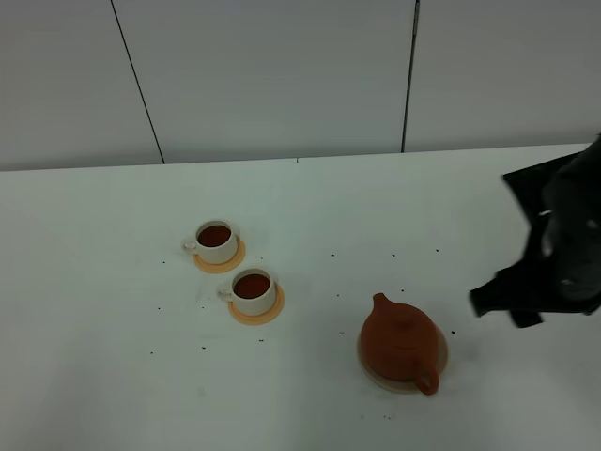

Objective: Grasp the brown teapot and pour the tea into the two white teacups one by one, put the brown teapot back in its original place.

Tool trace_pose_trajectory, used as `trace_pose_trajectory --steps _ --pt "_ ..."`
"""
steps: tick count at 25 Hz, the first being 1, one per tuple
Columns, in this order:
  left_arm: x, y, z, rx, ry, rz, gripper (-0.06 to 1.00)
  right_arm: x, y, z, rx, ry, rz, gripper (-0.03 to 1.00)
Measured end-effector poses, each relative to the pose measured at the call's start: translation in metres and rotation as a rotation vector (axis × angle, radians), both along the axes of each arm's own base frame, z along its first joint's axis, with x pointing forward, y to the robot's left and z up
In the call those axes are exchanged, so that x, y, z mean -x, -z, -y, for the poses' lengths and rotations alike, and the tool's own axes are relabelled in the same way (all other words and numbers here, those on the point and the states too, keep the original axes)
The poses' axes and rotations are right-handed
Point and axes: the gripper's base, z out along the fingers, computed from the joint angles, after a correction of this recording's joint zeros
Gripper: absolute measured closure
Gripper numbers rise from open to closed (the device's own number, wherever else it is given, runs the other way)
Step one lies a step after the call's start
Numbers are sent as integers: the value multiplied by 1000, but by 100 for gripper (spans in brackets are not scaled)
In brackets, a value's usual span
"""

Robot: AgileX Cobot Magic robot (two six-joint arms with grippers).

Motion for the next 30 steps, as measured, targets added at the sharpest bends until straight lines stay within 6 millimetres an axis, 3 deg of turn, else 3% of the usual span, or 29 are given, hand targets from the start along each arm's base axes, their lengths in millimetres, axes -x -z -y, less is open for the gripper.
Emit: trace_pose_trajectory --steps 9,15,19,24,30 --pt "0 0 0 0 0 0 69 -5 -15 54 -36 120 -23 41" --pt "0 0 0 0 0 0 69 4 -33 92 -83 214 -37 40" --pt "0 0 0 0 0 0 69 20 -51 111 -95 271 -33 40" --pt "0 0 0 0 0 0 69 47 -77 117 -102 280 16 40" --pt "0 0 0 0 0 0 69 98 -76 119 -118 271 55 40"
